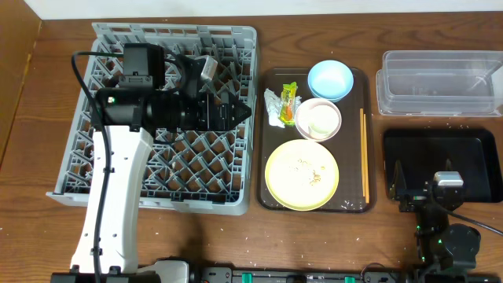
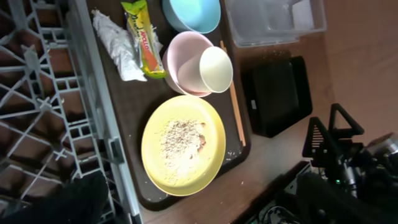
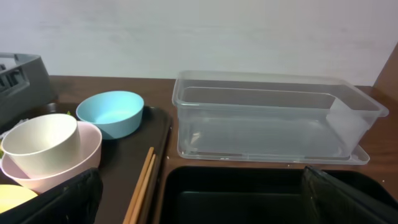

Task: Sort waste into correct bins and load items into the dishwasher
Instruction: 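Raise the left arm over the dish rack and hold it there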

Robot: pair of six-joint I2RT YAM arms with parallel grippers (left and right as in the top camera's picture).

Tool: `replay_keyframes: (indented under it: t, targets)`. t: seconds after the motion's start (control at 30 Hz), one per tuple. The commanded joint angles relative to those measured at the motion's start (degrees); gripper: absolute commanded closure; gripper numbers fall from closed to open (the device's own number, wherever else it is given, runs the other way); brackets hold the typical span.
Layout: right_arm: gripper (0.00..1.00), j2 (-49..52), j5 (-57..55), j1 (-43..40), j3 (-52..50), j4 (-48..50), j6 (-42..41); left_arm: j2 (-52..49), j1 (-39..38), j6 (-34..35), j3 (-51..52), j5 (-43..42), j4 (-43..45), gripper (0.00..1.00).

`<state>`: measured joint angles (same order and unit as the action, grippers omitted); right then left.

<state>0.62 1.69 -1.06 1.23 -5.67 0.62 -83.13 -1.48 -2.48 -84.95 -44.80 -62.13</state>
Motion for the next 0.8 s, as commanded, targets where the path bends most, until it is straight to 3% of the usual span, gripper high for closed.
replay_keyframes:
  t: [0.0,0.17,0.3,0.4,0.47,0.53,0.77]
  targets:
    - [0.01,-0.3,0.2,-1.4,-0.2,-0.1,-0.6,0.0,-0.5,2.2,-1.3,5.9,0.1,0.02]
    - [0.01,-0.3,0.3,-1.4,-0.2,-0.1,-0.6,0.5,-0.1,24.3,-1.3,40.1,-1.4,0.02]
    - [0.01,-0.3,0.3,-1.4,-0.2,-0.1,-0.6,1.3,-0.1,26.8,-1.3,47.5,-0.8,0.02]
    - [0.01,-0.3,0.3,-1.4,-0.2,-0.1,-0.6,2.3,-0.1,26.9,-1.3,57.5,-1.6,0.02]
    - [0.01,-0.3,0.3,-1.4,-0.2,-0.1,-0.6,3.2,0.5,30.6,-1.3,63.6,-3.0,0.02]
    - [0.01,-0.3,0.3,-1.4,-0.2,-0.1,-0.6,4.7,3.2,35.4,-1.3,64.8,-3.8,0.02]
    - [0.01,-0.3,0.3,-1.4,-0.2,2.2,-0.8,5.7,12.6,40.8,-1.3,63.2,-4.5,0.02]
